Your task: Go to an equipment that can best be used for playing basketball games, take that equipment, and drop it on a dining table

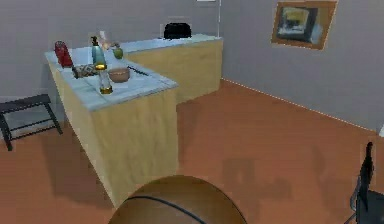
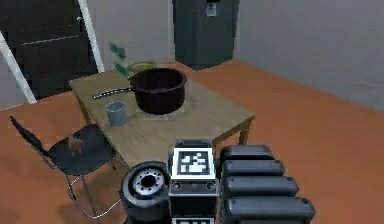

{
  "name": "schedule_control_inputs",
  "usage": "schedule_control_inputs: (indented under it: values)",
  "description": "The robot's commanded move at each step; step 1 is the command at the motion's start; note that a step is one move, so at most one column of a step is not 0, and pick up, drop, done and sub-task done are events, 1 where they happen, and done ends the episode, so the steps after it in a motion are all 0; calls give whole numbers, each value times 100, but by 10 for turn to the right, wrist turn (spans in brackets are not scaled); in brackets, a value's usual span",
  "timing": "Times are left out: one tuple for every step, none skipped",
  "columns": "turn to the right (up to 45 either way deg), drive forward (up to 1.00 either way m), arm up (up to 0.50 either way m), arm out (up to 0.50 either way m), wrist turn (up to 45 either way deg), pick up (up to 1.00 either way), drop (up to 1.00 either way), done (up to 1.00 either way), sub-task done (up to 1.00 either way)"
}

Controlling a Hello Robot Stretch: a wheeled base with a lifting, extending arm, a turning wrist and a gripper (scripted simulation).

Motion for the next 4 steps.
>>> schedule_control_inputs:
  values:
    - [120,0,0,0,0,0,0,0,0]
    - [0,85,0,0,0,0,0,0,0]
    - [360,0,0,0,0,0,0,0,0]
    - [0,75,0,0,0,0,0,0,0]
